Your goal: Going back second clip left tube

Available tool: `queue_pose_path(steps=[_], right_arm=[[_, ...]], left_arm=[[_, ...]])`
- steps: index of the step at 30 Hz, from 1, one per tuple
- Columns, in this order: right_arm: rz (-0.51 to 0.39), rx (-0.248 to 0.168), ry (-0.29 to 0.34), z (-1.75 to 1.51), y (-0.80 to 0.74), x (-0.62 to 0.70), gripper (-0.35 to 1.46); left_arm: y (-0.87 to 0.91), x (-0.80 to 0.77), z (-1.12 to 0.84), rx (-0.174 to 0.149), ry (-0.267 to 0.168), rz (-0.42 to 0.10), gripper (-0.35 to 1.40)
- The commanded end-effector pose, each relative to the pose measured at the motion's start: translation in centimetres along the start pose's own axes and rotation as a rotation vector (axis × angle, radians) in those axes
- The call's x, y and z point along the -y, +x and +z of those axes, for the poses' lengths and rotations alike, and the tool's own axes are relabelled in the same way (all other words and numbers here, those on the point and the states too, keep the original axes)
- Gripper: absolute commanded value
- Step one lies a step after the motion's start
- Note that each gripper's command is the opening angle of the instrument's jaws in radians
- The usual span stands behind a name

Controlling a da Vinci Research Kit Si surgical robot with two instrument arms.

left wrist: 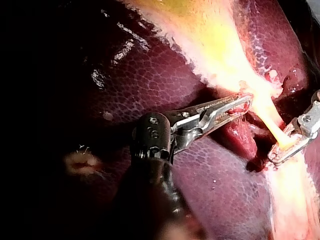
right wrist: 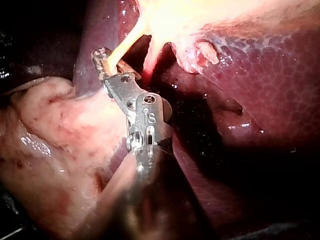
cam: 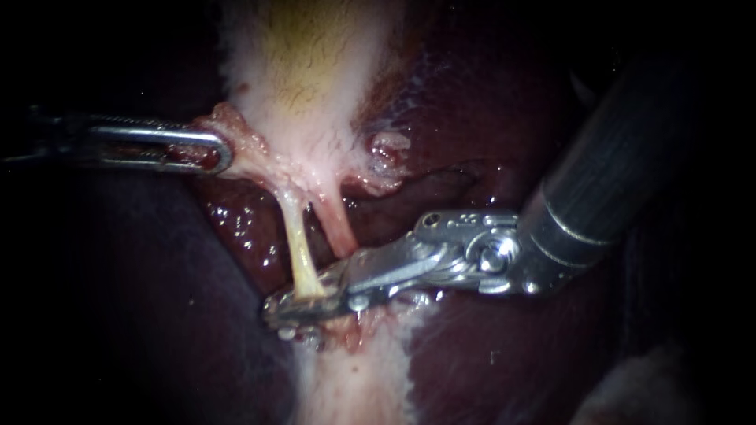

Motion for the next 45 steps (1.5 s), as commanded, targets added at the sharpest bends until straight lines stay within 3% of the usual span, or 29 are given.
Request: queue_pose_path(steps=[1, 3, 4, 7, 12, 15, 23, 29, 37, 45], right_arm=[[-0.006, 0.0, -0.001, 0.0, 0.0, 0.0, -0.35], [-0.013, -0.002, 0.001, 0.01, -0.01, -0.01, -0.35], [-0.026, -0.022, 0.0, 0.02, -0.03, -0.01, -0.25], [-0.088, -0.068, -0.042, 0.08, -0.07, -0.05, 0.27], [-0.129, -0.092, -0.093, 0.17, -0.06, -0.11, 0.49], [-0.153, -0.119, -0.161, 0.18, -0.05, -0.13, 0.5], [-0.244, -0.13, -0.234, 0.07, -0.05, -0.26, 0.49], [-0.296, -0.131, -0.278, -0.07, -0.13, -0.32, 0.49], [-0.38, -0.117, -0.274, -0.33, -0.25, -0.2, 0.5], [-0.465, -0.117, -0.322, -1.04, -0.34, 0.06, 0.5]], left_arm=[[0.0, 0.0, 0.0, 0.0, 0.0, 0.0, -0.35], [0.0, 0.0, 0.0, 0.0, 0.0, 0.0, -0.35], [0.0, 0.0, 0.0, 0.0, 0.0, 0.0, -0.35], [0.0, 0.01, 0.0, 0.0, 0.0, 0.0, -0.35], [-0.01, 0.01, 0.0, 0.0, 0.0, 0.001, -0.35], [-0.01, 0.01, 0.0, 0.0, 0.0, 0.001, -0.35], [-0.01, 0.01, 0.0, 0.0, 0.0, 0.001, -0.35], [-0.02, 0.01, 0.01, 0.0, 0.001, 0.001, -0.35], [-0.02, 0.01, 0.0, 0.0, 0.001, 0.002, -0.35], [-0.03, 0.01, -0.01, 0.0, 0.0, 0.002, -0.35]])
